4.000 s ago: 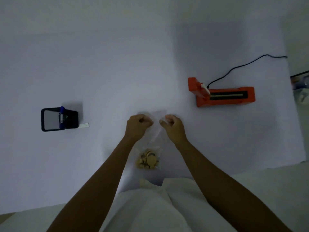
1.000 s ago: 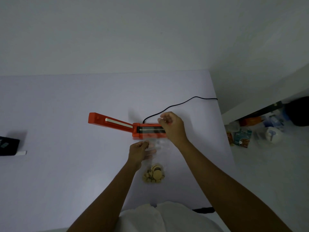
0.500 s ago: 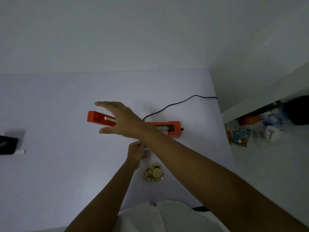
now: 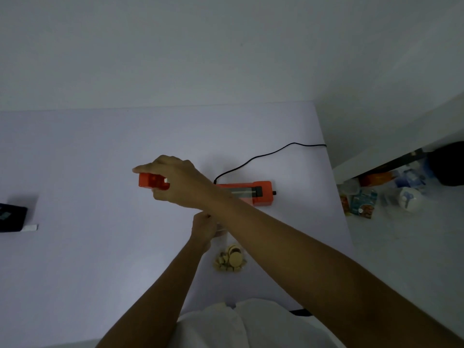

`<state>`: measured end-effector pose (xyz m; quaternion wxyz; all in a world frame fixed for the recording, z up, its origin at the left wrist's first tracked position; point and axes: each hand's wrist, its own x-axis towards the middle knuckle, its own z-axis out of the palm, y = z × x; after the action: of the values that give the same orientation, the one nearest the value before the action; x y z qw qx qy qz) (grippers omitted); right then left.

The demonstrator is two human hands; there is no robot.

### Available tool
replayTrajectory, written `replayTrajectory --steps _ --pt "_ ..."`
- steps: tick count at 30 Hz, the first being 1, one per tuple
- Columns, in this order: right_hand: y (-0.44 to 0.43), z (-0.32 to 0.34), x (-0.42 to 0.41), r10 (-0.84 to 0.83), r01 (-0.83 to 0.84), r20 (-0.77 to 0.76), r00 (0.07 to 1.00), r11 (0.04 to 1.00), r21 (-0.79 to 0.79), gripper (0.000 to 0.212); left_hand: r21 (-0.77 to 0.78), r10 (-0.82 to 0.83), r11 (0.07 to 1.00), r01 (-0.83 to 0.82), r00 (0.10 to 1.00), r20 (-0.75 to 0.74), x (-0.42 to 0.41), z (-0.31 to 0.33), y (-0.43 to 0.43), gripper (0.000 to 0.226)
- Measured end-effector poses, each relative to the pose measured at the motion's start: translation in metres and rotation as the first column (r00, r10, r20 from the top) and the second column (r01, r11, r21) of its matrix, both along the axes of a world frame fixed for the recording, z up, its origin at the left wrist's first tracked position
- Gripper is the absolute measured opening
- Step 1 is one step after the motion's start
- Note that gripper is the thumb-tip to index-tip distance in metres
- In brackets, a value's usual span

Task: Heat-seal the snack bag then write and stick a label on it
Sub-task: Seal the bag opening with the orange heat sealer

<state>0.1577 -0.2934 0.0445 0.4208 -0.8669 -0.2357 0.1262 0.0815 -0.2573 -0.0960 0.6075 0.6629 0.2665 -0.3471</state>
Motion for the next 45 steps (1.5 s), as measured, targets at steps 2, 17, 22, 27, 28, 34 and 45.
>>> replayTrajectory --steps 2,17,22,27,28,34,45 --pt "-0.008 0.001 0.001 -0.008 0.008 -0.003 1.000 1.000 0.017 0.057 -0.039 0.045 0.998 -0.046 0.999 -0.009 -0.002 0.007 0.001 0.025" --pt "-0.124 0.040 0.000 -0.138 0.159 -0.159 0.978 0.979 0.126 0.036 -0.108 0.138 0.984 -0.142 0.989 -0.045 -0.011 0.022 -0.005 0.024" --pt "-0.142 0.036 -0.006 -0.179 0.200 -0.175 0.968 0.973 0.113 0.035 -0.113 0.144 0.983 -0.148 0.989 -0.043 -0.013 0.020 -0.006 0.025" --pt "-0.154 0.029 -0.016 -0.231 0.254 -0.173 0.957 0.959 0.124 0.037 -0.097 0.129 0.987 -0.131 0.991 -0.024 -0.012 0.020 -0.005 0.026" --pt "-0.156 0.027 -0.018 -0.244 0.267 -0.172 0.954 0.956 0.125 0.037 -0.094 0.125 0.987 -0.127 0.992 -0.024 -0.011 0.020 -0.005 0.026" --pt "-0.166 0.021 -0.031 -0.317 0.345 -0.191 0.929 0.928 0.140 0.036 -0.077 0.111 0.991 -0.113 0.993 -0.028 -0.010 0.016 -0.004 0.027" --pt "-0.174 0.015 -0.041 -0.378 0.408 -0.201 0.903 0.904 0.130 0.035 -0.086 0.109 0.990 -0.111 0.994 -0.018 -0.011 0.016 -0.008 0.026"
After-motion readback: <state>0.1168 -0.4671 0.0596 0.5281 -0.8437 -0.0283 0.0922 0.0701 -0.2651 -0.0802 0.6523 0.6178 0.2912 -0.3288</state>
